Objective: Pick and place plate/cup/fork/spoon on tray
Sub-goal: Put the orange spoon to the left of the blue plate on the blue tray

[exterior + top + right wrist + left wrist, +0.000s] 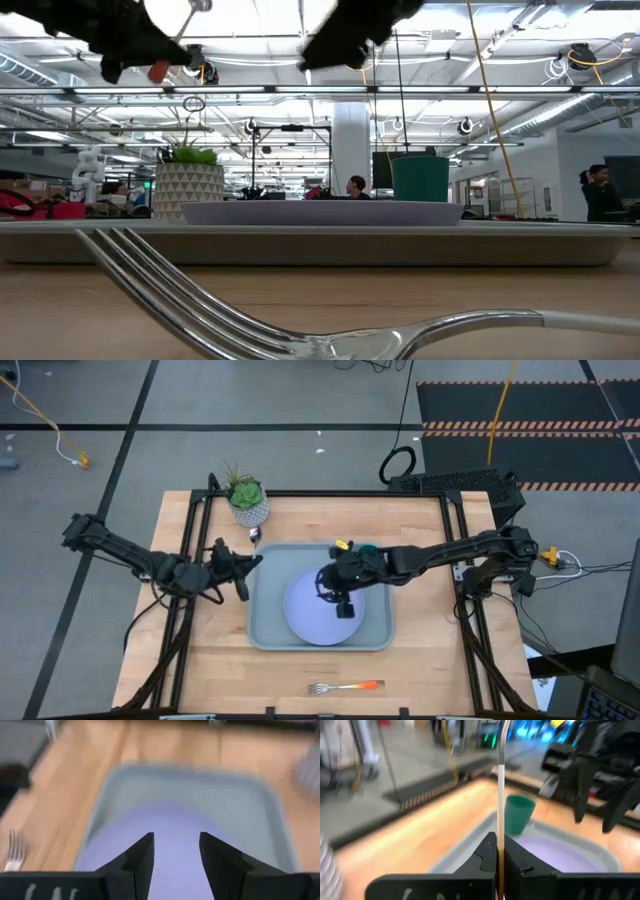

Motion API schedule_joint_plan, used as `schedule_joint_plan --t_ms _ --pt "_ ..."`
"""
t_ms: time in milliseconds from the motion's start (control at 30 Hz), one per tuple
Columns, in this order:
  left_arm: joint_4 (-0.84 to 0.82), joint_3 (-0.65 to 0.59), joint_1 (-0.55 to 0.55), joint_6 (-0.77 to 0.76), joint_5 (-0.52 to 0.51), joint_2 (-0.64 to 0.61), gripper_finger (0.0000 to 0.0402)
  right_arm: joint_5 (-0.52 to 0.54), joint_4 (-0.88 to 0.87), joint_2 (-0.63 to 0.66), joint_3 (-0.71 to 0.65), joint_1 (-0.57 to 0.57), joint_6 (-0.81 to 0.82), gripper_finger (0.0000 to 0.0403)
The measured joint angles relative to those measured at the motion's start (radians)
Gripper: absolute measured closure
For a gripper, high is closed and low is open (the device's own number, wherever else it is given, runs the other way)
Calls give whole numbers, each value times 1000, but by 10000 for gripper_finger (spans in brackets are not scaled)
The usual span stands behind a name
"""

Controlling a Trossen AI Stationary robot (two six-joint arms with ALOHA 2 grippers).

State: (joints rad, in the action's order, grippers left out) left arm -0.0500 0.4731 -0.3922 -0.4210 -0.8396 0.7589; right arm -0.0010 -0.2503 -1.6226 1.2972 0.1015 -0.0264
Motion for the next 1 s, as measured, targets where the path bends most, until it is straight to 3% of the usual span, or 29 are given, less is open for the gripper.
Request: schedule_joint_plan --t_ms 100,200,467,633,1000 --pt "-266 82 -12 -237 9 55 400 1 -165 24 0 4 84 258" --pt "-453 144 -16 -468 99 141 400 2 -273 46 0 11 150 259" --pt "-608 189 23 -813 340 345 400 2 -280 80 -80 48 216 259" --pt "-621 179 65 -898 415 422 393 -1 -274 77 -122 73 224 259" --pt "-545 178 90 -910 569 589 385 -1 -220 78 -135 78 236 259"
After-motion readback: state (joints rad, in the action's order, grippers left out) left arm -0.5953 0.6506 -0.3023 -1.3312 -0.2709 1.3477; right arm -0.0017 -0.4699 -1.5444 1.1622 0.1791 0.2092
